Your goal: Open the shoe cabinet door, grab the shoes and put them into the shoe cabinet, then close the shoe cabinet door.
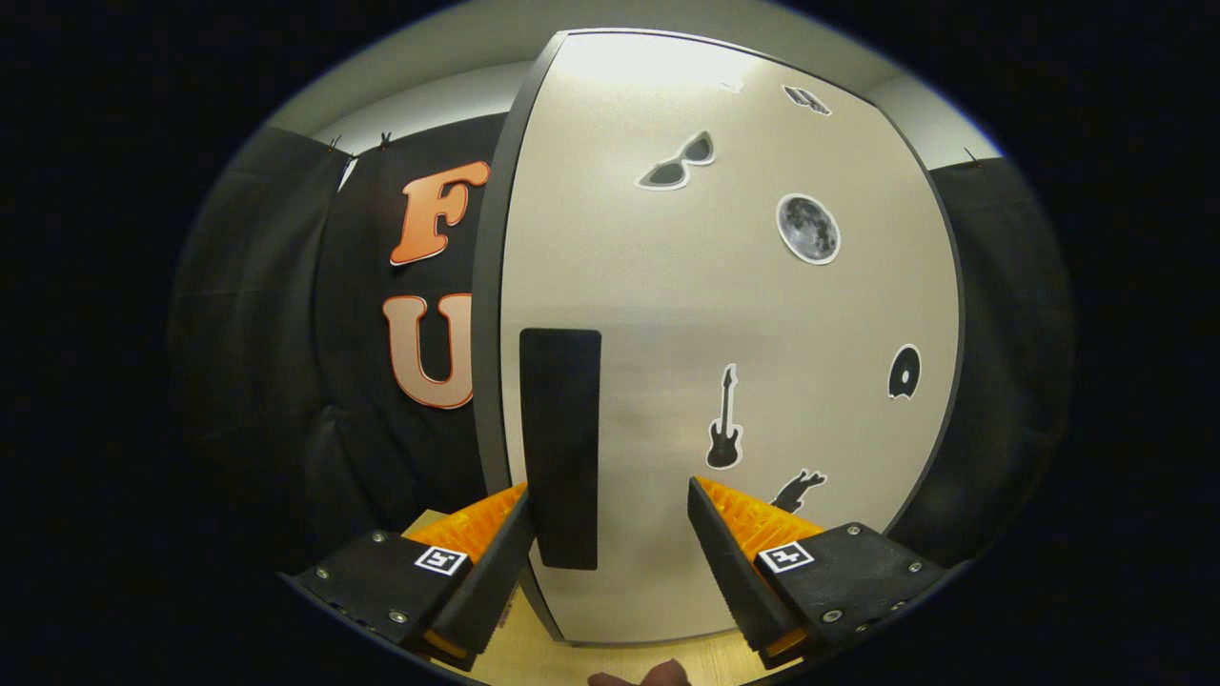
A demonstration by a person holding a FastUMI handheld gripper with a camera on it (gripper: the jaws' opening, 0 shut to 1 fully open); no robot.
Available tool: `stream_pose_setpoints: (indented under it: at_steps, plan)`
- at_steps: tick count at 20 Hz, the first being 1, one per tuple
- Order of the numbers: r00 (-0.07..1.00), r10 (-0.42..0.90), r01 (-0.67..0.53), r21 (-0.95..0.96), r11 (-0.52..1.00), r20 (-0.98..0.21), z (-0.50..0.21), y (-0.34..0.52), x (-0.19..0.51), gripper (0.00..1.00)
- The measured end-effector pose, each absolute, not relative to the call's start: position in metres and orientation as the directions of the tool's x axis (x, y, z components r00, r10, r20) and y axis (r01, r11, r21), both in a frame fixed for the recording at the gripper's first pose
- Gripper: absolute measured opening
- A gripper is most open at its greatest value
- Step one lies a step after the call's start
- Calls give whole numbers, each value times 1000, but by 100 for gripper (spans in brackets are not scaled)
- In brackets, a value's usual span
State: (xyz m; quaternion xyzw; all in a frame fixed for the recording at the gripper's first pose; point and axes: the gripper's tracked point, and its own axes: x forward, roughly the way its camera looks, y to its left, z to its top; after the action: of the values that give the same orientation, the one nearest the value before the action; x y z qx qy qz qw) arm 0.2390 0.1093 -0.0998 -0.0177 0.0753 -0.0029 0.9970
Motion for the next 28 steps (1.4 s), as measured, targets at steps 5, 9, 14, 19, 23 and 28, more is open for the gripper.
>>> stream_pose_setpoints:
  at_steps: [5,9,14,19,23,28]
  plan:
    - [996,10,-14,-53,998,-83,-76,108,176,95]
    - [995,-48,38,-108,993,-86,-71,78,122,95]
    - [991,-98,90,-81,993,-95,-60,23,62,95]
    - [995,-77,76,-23,997,-62,-49,-38,14,95]
    - [998,-57,57,17,998,-39,-40,-82,-22,95]
    - [997,-80,80,22,997,-17,-24,-116,-48,95]
